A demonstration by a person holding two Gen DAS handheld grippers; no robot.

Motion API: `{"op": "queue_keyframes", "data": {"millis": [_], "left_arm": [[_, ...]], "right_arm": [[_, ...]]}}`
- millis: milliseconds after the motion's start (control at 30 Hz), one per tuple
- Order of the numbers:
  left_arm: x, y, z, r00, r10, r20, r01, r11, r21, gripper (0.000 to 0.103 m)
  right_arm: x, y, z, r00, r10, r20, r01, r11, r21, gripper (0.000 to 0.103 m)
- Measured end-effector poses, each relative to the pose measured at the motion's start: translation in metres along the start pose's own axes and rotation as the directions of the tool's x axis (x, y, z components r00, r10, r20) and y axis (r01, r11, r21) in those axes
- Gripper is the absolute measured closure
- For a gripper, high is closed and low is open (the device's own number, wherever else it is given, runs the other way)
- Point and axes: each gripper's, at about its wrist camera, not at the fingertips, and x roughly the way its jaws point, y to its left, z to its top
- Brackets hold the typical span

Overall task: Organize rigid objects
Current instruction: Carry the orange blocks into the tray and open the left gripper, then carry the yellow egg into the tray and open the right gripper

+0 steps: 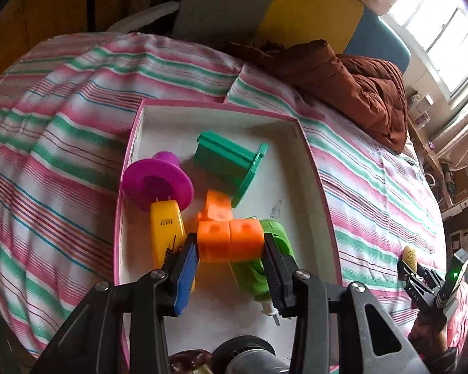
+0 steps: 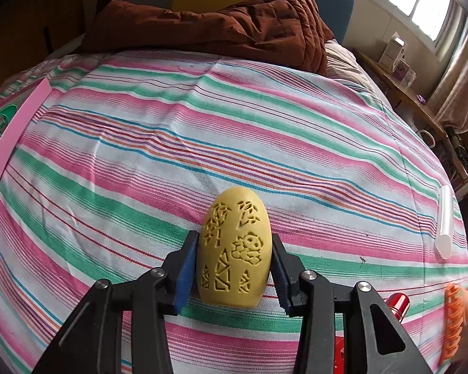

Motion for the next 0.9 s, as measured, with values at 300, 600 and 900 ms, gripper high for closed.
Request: {"op": "queue_keyframes", "data": {"millis": [300,600,900], "left_arm": [[-0.028,-0.009,-0.016,0.995,0.057,0.080,-0.061,0.997,0.055,0.062],[-0.061,-0.006,-0.057,0.986,0.101,0.136,-0.110,0.992,0.061,0.062],[-0.101,-0.022,-0.085,0.945,0.135,0.297,-0.166,0.983,0.083,0.062]], "right_arm": [[-0.001,0.000,0.000,1.000,-0.006,0.003,0.006,1.000,-0.004,0.059],[-0.002,0.001,-0.002,1.000,-0.018,0.007,0.018,1.000,-0.005,0.059],[-0.005,0.009,-0.004,0.998,-0.060,0.027,0.060,0.998,-0.022,0.059]]}}
